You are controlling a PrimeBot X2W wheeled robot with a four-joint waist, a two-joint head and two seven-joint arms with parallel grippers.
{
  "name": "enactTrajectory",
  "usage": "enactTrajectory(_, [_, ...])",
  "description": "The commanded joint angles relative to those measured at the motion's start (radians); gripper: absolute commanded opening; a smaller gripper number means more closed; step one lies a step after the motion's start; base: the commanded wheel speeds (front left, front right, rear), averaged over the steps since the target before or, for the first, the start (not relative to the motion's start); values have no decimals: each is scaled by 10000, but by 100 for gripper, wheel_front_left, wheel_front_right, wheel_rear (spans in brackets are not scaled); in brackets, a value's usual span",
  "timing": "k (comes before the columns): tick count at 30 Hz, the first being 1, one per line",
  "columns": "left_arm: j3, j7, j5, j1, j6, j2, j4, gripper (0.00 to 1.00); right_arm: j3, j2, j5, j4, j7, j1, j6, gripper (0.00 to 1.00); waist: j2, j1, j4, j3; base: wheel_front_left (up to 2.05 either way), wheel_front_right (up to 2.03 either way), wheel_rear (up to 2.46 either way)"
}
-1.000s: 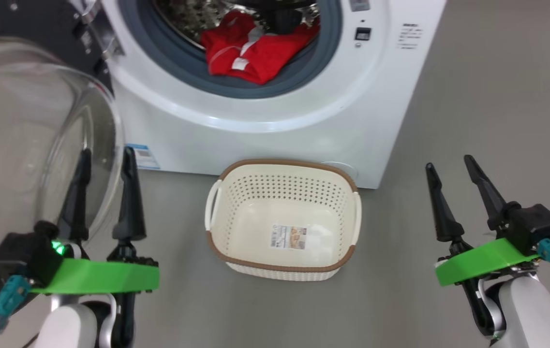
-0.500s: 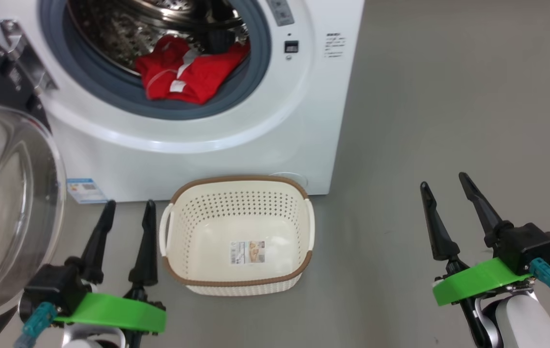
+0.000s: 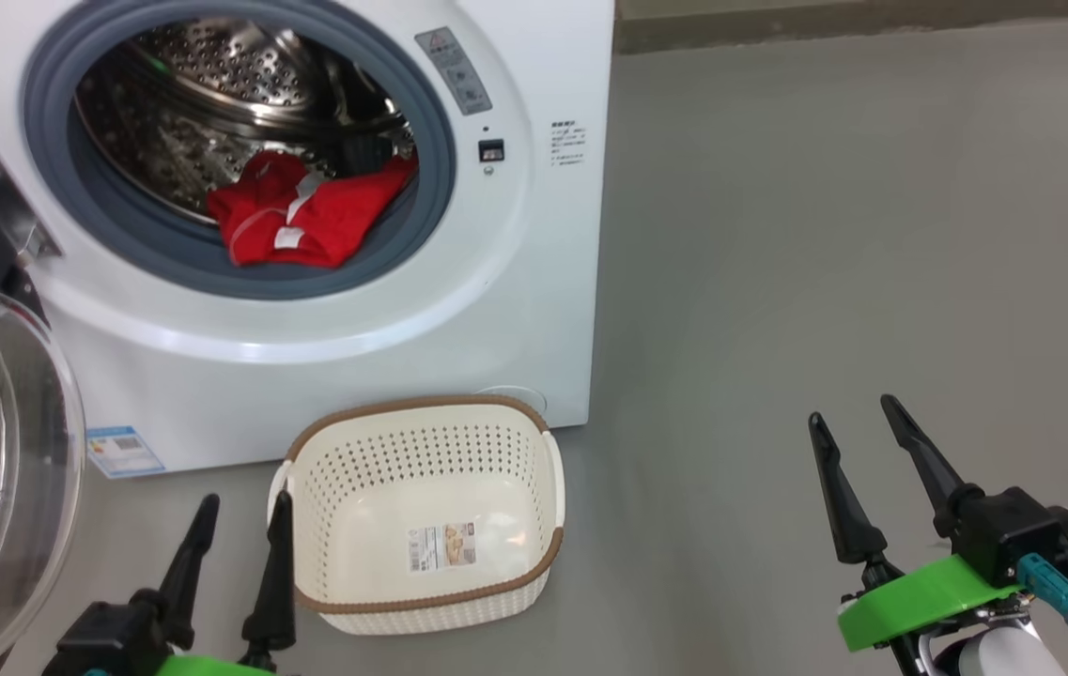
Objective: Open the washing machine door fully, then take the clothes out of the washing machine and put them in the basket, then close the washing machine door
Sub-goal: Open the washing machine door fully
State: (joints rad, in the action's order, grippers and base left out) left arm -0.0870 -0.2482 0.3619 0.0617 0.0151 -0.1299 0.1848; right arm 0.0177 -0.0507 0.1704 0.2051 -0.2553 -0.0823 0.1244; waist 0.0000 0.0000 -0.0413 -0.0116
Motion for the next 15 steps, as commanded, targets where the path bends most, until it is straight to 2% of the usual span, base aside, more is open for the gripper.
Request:
enactTrajectory(1, [405,-109,43,109,87,-119,-223,100,273,4,54,-305,-64,-80,63,100,0,0,-173,196,0,0,0])
enactTrajectory(15, [727,-133,-318,-646,128,-88,-668,100,79,-11,-172,-564,-64,448,63,100,0,0,-451,515,0,0,0])
